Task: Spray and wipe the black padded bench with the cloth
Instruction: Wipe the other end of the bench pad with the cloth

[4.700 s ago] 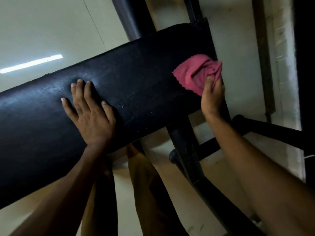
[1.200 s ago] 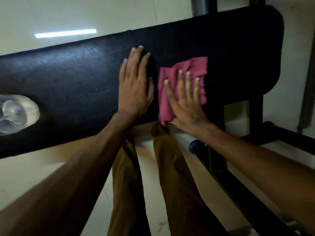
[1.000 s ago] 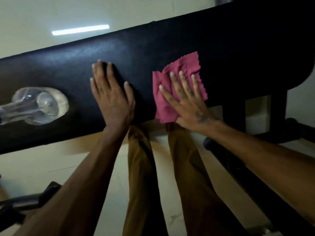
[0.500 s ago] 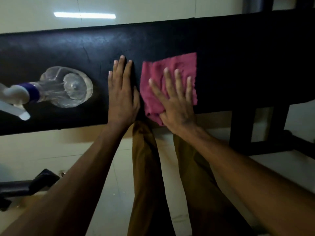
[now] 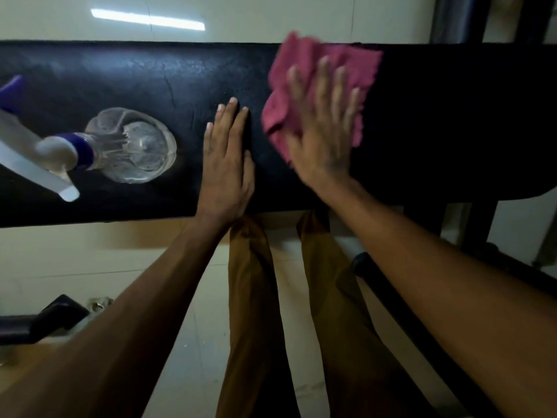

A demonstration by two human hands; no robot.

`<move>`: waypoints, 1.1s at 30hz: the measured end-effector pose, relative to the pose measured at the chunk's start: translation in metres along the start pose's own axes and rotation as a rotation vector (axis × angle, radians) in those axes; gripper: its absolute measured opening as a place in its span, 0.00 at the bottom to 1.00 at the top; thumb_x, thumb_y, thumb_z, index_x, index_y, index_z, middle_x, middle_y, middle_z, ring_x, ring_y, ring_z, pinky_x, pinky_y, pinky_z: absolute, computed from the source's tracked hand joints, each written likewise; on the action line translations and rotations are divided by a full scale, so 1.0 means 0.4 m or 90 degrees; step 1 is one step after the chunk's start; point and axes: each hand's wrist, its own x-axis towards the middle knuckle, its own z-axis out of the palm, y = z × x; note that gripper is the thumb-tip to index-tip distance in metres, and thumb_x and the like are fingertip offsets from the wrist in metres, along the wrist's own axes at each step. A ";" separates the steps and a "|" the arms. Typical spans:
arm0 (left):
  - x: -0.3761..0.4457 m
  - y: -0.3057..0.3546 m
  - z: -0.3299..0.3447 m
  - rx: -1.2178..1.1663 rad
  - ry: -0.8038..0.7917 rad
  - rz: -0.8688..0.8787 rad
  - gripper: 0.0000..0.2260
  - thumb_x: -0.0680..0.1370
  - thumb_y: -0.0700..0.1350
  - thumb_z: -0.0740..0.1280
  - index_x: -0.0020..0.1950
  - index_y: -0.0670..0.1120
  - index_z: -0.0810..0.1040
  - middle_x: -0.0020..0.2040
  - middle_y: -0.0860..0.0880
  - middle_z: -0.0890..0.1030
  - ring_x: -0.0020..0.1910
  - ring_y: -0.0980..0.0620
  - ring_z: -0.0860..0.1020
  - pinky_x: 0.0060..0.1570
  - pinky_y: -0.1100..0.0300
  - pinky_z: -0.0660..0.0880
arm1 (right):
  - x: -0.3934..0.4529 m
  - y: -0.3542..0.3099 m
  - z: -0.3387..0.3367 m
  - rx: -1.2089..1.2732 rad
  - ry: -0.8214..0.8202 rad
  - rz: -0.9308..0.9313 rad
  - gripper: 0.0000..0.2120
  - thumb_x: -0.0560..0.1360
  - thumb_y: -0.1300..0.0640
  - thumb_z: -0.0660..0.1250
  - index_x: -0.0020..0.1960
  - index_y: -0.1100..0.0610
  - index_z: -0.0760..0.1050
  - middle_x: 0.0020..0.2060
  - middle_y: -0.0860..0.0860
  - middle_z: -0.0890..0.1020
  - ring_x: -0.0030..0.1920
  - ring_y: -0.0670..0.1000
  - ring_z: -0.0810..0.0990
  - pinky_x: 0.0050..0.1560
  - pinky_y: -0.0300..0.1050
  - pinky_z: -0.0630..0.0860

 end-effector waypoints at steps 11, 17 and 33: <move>-0.004 0.000 0.011 -0.045 0.031 -0.029 0.27 0.79 0.36 0.58 0.79 0.39 0.61 0.81 0.43 0.58 0.82 0.47 0.52 0.81 0.51 0.44 | -0.067 0.161 -0.035 0.051 -0.048 0.016 0.37 0.76 0.51 0.59 0.83 0.50 0.50 0.82 0.60 0.49 0.81 0.65 0.45 0.80 0.66 0.43; 0.004 0.026 -0.022 -0.073 0.057 -0.065 0.23 0.82 0.37 0.56 0.78 0.37 0.61 0.80 0.41 0.62 0.81 0.46 0.55 0.80 0.45 0.53 | -0.078 -0.040 0.005 0.089 -0.035 -0.091 0.41 0.77 0.45 0.65 0.83 0.55 0.49 0.82 0.63 0.49 0.81 0.65 0.45 0.79 0.64 0.39; 0.034 0.135 0.173 0.376 -0.083 0.076 0.30 0.85 0.57 0.47 0.82 0.41 0.48 0.83 0.42 0.50 0.82 0.43 0.48 0.80 0.45 0.44 | -0.142 0.300 0.018 0.081 0.118 0.016 0.28 0.82 0.56 0.56 0.81 0.61 0.59 0.80 0.60 0.59 0.81 0.61 0.55 0.80 0.63 0.50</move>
